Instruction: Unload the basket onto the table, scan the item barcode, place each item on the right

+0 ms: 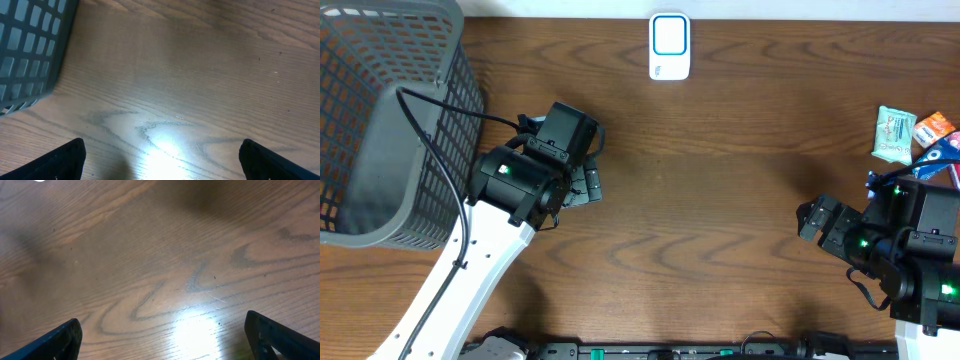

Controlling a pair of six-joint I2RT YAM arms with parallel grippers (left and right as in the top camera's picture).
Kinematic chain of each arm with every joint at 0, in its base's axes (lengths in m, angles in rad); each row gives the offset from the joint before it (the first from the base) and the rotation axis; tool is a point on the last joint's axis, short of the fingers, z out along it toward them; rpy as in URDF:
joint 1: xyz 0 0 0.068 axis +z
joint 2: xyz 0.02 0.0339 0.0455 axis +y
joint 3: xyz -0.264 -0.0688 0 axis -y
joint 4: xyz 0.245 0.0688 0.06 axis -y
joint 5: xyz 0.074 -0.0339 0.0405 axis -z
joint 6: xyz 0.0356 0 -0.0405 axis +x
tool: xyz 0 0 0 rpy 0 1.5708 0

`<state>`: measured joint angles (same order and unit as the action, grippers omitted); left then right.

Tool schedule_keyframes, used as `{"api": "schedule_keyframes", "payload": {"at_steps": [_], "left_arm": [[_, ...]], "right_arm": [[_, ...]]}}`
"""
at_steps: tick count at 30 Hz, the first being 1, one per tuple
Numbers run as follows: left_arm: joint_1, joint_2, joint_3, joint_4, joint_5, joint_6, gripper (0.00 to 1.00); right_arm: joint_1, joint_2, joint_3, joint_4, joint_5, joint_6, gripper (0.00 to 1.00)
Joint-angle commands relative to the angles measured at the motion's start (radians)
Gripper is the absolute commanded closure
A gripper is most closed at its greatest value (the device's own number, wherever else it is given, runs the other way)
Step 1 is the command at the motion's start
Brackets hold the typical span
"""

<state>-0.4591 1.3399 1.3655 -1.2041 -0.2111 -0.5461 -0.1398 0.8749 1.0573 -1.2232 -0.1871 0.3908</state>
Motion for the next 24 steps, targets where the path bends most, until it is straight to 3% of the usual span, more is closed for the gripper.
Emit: {"api": "schedule_keyframes", "payload": {"at_steps": [1, 24], "left_arm": [[0.003, 0.006, -0.002, -0.003, -0.002, -0.002, 0.02], [0.003, 0.006, -0.002, -0.003, -0.002, -0.002, 0.02]], "right_arm": [[0.011, -0.005, -0.002, 0.0, -0.006, 0.013, 0.01], [0.011, -0.061, -0.002, 0.0, -0.006, 0.013, 0.01]]}}
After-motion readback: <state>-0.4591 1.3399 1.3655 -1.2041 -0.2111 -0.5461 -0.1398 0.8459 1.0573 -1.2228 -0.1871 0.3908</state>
